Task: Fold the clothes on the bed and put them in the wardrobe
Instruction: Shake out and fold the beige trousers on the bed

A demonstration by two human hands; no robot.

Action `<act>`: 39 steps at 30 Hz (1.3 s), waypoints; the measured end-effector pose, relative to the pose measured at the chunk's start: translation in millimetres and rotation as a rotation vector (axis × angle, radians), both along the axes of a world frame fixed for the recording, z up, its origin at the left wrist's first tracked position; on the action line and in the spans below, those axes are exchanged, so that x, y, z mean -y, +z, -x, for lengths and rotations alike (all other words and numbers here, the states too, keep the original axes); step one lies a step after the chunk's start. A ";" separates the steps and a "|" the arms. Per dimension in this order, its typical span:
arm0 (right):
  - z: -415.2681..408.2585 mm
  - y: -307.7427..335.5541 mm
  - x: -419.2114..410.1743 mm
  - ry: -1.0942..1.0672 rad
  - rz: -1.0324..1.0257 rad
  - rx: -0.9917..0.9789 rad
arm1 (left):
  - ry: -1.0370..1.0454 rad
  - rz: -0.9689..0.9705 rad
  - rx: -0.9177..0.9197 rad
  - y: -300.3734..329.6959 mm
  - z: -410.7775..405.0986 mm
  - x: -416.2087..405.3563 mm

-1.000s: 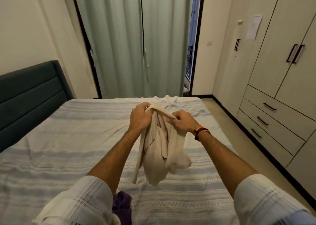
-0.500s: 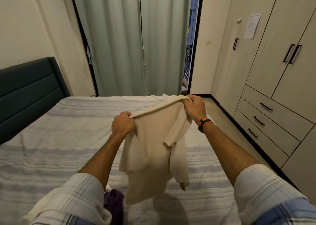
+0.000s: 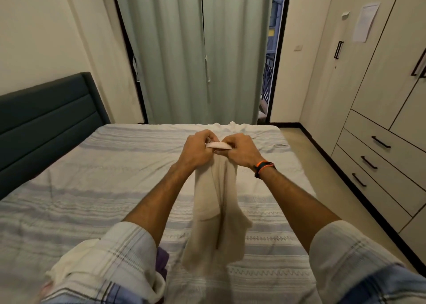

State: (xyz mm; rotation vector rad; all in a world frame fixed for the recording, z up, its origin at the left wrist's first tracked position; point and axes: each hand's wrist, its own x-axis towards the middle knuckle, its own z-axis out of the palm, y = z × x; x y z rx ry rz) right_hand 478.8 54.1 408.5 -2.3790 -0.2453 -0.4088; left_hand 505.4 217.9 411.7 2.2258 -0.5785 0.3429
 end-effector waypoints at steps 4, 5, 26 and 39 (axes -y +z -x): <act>-3.2 -5.9 3.1 -0.082 -0.154 0.130 | 0.116 -0.193 -0.130 -10.3 2.7 -12.8; -4.4 -6.2 4.6 -0.130 -0.238 0.141 | 0.133 -0.267 -0.200 -13.8 4.5 -16.8; 0.3 -35.5 -7.8 -0.077 -0.287 -0.029 | 0.001 -0.202 -0.264 -15.8 -0.5 -7.9; 18.1 -90.3 0.4 0.090 -0.314 -0.455 | 0.132 0.155 -0.057 1.7 -2.1 -9.9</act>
